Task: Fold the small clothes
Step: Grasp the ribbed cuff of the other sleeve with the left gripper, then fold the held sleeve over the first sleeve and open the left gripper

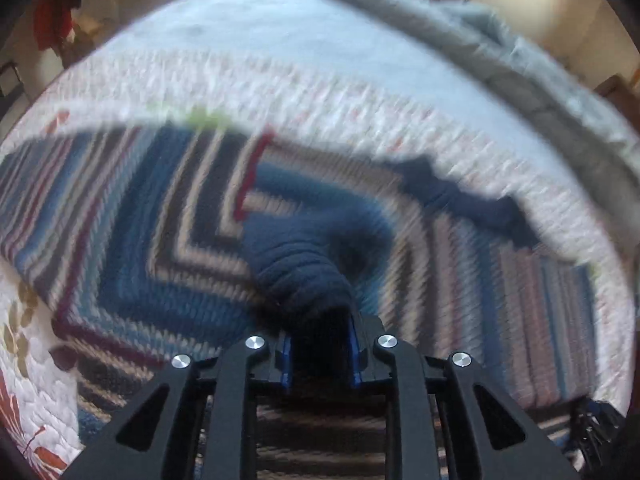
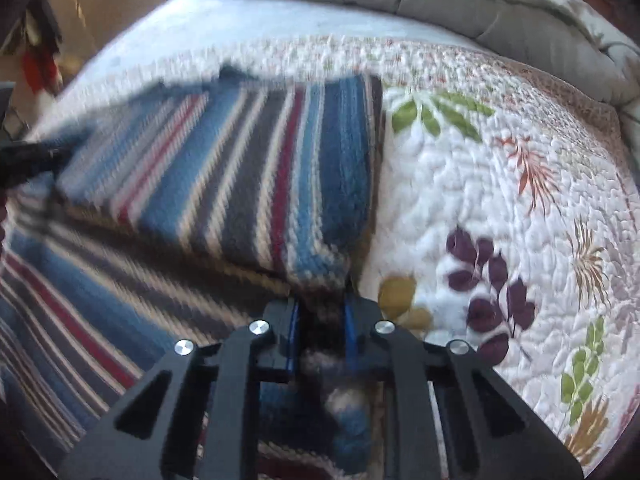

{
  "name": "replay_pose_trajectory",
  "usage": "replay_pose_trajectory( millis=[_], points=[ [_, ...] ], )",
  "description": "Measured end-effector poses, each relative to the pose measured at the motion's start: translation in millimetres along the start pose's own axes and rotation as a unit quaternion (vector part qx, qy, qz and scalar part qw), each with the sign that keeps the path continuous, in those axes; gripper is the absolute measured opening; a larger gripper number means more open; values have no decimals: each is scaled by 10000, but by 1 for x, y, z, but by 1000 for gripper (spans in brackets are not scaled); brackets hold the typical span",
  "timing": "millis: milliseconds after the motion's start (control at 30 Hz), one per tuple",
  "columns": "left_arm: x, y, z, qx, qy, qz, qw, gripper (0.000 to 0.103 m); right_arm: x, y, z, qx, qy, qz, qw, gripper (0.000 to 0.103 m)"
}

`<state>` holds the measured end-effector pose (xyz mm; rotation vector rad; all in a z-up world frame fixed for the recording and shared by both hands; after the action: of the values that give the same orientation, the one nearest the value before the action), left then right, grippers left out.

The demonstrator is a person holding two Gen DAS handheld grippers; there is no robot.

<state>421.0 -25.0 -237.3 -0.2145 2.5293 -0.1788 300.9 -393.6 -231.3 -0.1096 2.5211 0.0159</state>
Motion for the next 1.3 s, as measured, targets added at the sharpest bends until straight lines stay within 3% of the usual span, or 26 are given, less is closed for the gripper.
replay_pose_trajectory(
  millis=[67,133,200,233,400,533,633,800,900,1133,1233,1267,1300],
  points=[
    [3,5,-1,99,-43,-83,9999,27,-1,-1,-3,-74,-130,132,9998,19],
    [2,10,-10,214,2,-218,9995,37,-2,-3,-13,-212,-178,354,9990,24],
    [-1,20,-28,295,-11,-361,9989,68,0,0,-33,-191,-316,374,9986,27],
    [-3,26,-35,291,-57,-363,9989,73,1,3,-42,-149,-359,315,9987,33],
    [-7,89,-76,-48,-235,-228,9995,82,37,34,-75,-495,-210,456,9975,34],
    [-8,168,-85,-488,-119,-804,9955,82,63,57,-78,-821,9,702,9941,35],
    [-10,234,-86,-708,-38,-1522,9858,82,68,72,-78,-624,-21,466,9970,44],
    [-26,317,-80,-1108,-189,-2193,9692,82,62,88,-80,-520,-89,96,9986,45],
    [-38,347,-74,-1180,-314,-2491,9608,82,58,95,-80,-600,-86,87,9981,45],
    [-52,400,-47,-880,-323,-3389,9362,80,54,123,-73,-764,-30,-71,9970,43],
    [-56,409,-41,-1007,-365,-3328,9369,66,52,128,-69,-754,-53,-100,9971,44],
    [-57,411,-40,-1088,-372,-3253,9386,51,52,128,-68,-748,-57,-113,9971,44],
    [-59,412,-41,-1131,-421,-3178,9404,27,52,129,-66,-724,-58,-142,9973,45]
  ],
)
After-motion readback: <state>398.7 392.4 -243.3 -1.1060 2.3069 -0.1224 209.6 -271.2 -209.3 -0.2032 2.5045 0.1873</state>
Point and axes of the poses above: each gripper's, at about its wrist camera, not at the fingertips, and z roughly the way its jaws point, y to its left, x to its underside, the point moved 8 cm from there along z, roughly the way its jaws point, and after that the axes turned 11 degrees about -y, right-handed, at the moved point
